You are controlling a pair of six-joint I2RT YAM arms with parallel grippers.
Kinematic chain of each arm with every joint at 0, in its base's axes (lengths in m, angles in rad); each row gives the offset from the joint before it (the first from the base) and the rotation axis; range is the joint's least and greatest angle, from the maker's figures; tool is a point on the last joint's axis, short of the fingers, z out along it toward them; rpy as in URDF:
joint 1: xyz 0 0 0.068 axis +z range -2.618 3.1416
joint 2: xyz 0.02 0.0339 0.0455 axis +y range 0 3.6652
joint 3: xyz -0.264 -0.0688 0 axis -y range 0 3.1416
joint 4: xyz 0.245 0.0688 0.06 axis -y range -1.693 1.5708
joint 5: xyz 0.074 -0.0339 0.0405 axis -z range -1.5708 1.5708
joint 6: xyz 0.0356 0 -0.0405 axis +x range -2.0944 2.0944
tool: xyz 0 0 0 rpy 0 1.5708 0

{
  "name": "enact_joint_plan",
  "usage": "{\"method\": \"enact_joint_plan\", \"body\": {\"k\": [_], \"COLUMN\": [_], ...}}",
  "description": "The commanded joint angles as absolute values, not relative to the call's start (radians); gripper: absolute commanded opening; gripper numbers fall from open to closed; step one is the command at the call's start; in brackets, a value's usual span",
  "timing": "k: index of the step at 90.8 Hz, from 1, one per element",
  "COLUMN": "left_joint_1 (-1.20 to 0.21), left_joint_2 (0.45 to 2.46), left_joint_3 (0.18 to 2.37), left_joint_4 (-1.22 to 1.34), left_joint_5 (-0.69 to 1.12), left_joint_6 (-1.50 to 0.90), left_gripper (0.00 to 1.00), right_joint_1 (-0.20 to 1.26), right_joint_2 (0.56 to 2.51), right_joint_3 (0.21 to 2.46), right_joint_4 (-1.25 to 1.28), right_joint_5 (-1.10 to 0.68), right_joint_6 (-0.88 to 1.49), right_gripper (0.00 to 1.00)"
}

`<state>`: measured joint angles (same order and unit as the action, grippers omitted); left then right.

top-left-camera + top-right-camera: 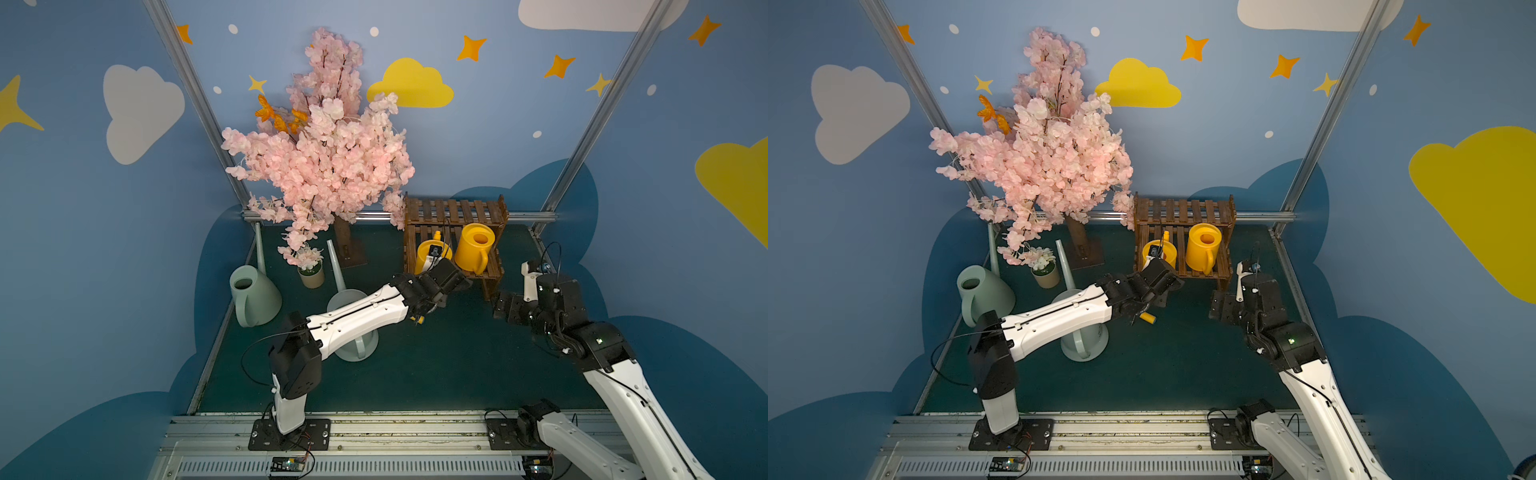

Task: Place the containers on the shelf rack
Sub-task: 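Place the container on the shelf.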

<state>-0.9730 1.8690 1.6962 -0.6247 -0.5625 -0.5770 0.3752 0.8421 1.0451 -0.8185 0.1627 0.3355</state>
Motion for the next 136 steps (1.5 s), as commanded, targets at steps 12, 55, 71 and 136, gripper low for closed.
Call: {"method": "enact_joint_plan", "body": {"k": [12, 55, 71, 136], "left_joint_1": [-0.956, -0.941, -0.935, -0.908], "left_joint_2": [1.912, 1.996, 2.024, 2.005], "left_joint_3": [1.757, 1.828, 1.856, 1.926], "left_joint_4": [-0.632, -0.635, -0.634, -0.722], "left_joint_5": [-0.578, -0.604, -0.610, -0.491], "left_joint_6": [-0.596, -0.584, -0.581, -0.566], "left_gripper": [0.02, 0.02, 0.03, 0.02], "right_joint_1": [0.382, 0.387, 0.391, 0.394], "right_joint_2": [0.838, 0.825, 0.818, 0.815], "right_joint_3": [1.033, 1.018, 1.013, 0.999], "right_joint_4": [-0.799, -0.799, -0.799, -0.787], "right_joint_5": [0.157, 0.156, 0.159, 0.160], "right_joint_6": [0.330, 0.334, 0.340, 0.345], "right_gripper": [0.98, 0.98, 0.98, 0.98]}}
